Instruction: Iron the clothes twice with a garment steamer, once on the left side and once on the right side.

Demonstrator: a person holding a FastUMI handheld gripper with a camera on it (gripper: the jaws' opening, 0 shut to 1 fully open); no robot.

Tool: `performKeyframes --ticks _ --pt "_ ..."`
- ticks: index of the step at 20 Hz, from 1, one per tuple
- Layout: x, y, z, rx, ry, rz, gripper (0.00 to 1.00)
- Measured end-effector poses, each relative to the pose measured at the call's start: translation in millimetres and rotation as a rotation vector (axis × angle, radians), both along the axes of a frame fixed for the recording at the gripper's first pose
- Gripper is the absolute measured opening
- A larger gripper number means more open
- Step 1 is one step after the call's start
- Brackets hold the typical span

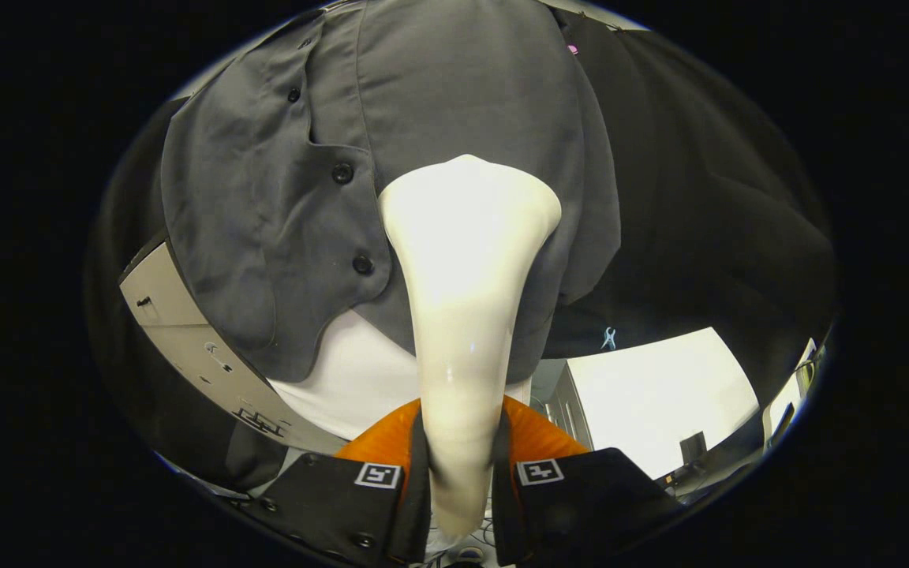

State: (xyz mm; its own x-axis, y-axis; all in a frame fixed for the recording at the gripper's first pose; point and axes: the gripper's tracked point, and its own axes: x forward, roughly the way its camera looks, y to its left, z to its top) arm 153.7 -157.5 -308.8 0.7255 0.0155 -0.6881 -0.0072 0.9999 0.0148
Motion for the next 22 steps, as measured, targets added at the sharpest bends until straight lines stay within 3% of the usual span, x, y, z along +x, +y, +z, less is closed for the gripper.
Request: performKeyframes --ticks 11,16,22 --pt "-35 -2 15 0.026 -0.016 -0.043 0.39" --pt "-45 3 60 0.023 -0.105 -0.056 0.40" --pt "-60 31 130 0.027 -0.226 -0.016 0.39"
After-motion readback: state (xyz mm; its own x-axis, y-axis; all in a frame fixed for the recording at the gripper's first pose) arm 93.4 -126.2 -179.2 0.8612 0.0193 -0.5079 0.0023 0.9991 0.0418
